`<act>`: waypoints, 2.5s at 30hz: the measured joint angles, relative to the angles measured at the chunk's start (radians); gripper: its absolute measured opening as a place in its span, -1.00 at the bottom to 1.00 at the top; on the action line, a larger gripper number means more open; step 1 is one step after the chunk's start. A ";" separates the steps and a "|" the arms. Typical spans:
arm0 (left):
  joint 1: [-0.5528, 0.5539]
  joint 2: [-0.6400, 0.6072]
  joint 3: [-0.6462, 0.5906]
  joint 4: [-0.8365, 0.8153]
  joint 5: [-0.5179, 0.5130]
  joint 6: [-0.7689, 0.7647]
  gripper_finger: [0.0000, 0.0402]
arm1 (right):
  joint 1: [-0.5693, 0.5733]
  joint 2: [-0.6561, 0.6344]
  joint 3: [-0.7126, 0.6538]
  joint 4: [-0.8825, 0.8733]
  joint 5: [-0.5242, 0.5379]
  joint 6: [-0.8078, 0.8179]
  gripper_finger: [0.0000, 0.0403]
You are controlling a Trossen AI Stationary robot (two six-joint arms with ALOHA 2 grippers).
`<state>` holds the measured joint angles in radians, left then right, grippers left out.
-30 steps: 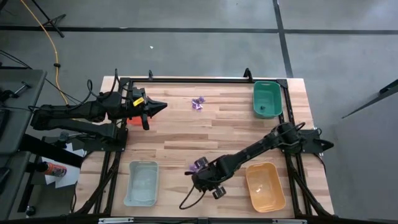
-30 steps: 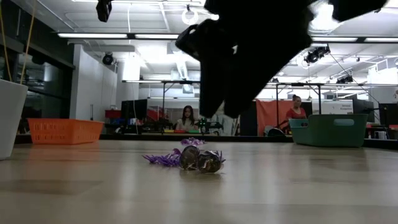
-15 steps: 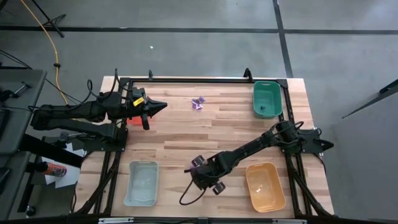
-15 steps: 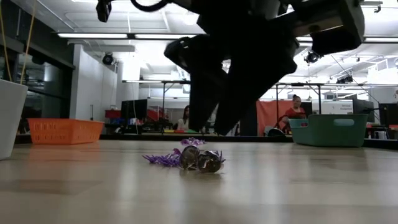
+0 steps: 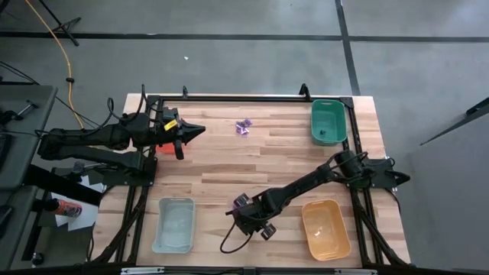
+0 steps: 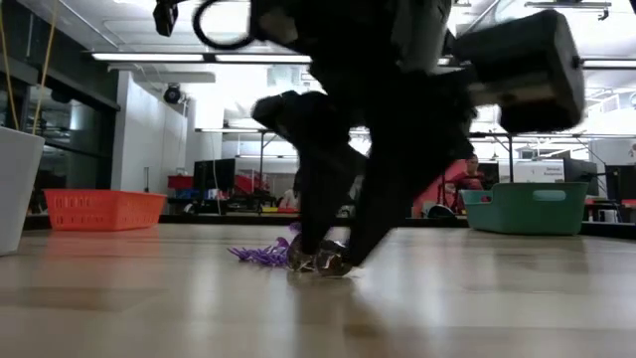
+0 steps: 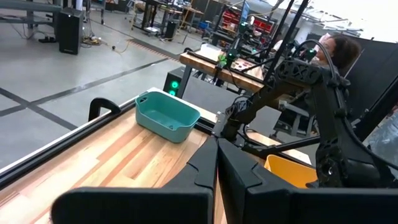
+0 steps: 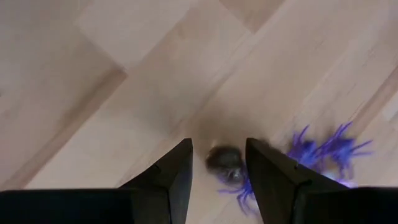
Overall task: Sort Halloween decoration
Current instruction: Put the black skull toy into the green bin
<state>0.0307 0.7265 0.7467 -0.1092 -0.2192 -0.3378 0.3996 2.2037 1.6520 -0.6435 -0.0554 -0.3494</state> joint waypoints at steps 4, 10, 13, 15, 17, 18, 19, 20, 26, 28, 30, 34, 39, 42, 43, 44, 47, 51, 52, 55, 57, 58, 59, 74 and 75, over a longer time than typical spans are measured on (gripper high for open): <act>0.000 0.000 0.000 -0.001 0.000 0.000 -1.00 | 0.000 0.015 0.000 -0.016 0.005 0.000 -0.28; -0.001 0.000 0.000 -0.002 0.000 -0.001 -1.00 | 0.000 0.020 0.001 -0.013 0.017 0.000 -0.28; -0.001 0.000 0.000 -0.002 0.000 -0.001 -1.00 | 0.000 0.020 0.001 -0.015 0.019 -0.011 -0.28; -0.001 0.000 0.000 -0.003 0.000 0.000 -1.00 | 0.000 0.020 0.001 -0.018 0.019 -0.018 -0.28; -0.001 0.000 0.000 -0.002 0.000 0.000 -1.00 | 0.000 0.020 0.001 -0.018 0.019 -0.018 -0.30; -0.001 0.000 0.000 -0.003 0.000 0.000 -1.00 | 0.000 0.020 0.001 -0.018 0.019 -0.018 -0.31; -0.001 0.000 0.000 -0.003 0.000 0.000 -1.00 | 0.000 0.020 0.001 -0.019 0.019 -0.018 -0.34; -0.001 0.000 0.000 -0.003 0.000 0.000 -1.00 | 0.000 0.020 0.001 -0.019 0.018 -0.018 -0.38; -0.001 0.000 0.000 -0.003 0.000 0.000 -1.00 | 0.000 0.020 0.001 -0.022 0.020 -0.012 -0.62; -0.001 0.000 0.000 -0.003 0.000 0.000 -1.00 | 0.000 0.020 0.001 -0.021 0.020 -0.010 -0.67; -0.001 0.000 0.000 -0.003 0.000 0.000 -1.00 | 0.000 0.020 0.001 -0.021 0.020 -0.010 -0.68; -0.001 0.000 0.000 -0.004 0.000 0.000 -1.00 | 0.000 0.020 0.001 -0.021 0.021 -0.010 -0.66; -0.001 0.000 0.000 -0.007 0.000 0.000 -1.00 | 0.000 0.020 0.001 -0.021 0.021 -0.008 -0.66; -0.001 0.000 0.000 -0.007 0.000 0.000 -1.00 | 0.000 0.021 0.001 -0.021 0.021 -0.008 -0.66; -0.001 0.000 0.000 -0.007 0.000 0.000 -1.00 | 0.000 0.021 0.001 -0.021 0.021 -0.008 -0.66; -0.001 0.000 0.000 -0.007 0.000 0.000 -1.00 | 0.000 0.021 0.004 -0.023 0.021 -0.008 -0.66; -0.001 0.000 0.000 -0.007 0.000 0.000 -1.00 | 0.000 0.026 0.025 -0.041 0.014 -0.010 -0.66; -0.001 0.000 0.000 -0.007 0.000 0.000 -1.00 | -0.007 0.028 0.072 -0.090 -0.010 -0.026 -0.66; 0.000 0.000 0.000 -0.007 0.000 0.000 -1.00 | -0.010 0.027 0.086 -0.116 -0.013 -0.027 -0.66; -0.001 0.000 0.000 -0.007 0.000 0.000 -1.00 | -0.025 0.027 0.128 -0.215 -0.026 -0.036 -0.66; -0.001 0.000 0.000 -0.007 0.000 0.000 -1.00 | -0.038 0.025 0.161 -0.276 -0.035 -0.045 -0.66; 0.000 0.000 0.000 -0.007 0.000 0.000 -1.00 | -0.045 0.021 0.175 -0.312 -0.041 -0.048 -0.66; -0.001 0.000 0.000 -0.007 0.000 0.000 -1.00 | -0.052 0.019 0.192 -0.348 -0.050 -0.050 -0.66; 0.001 0.000 0.000 -0.007 0.000 0.000 -1.00 | -0.156 -0.176 0.076 -0.678 -0.067 0.043 -0.66; 0.001 0.000 0.000 -0.008 0.000 0.000 -1.00 | -0.161 -0.204 0.032 -0.677 -0.069 0.059 -0.66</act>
<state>0.0315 0.7269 0.7468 -0.1169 -0.2192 -0.3374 0.2390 1.9998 1.6836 -1.3205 -0.1245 -0.2904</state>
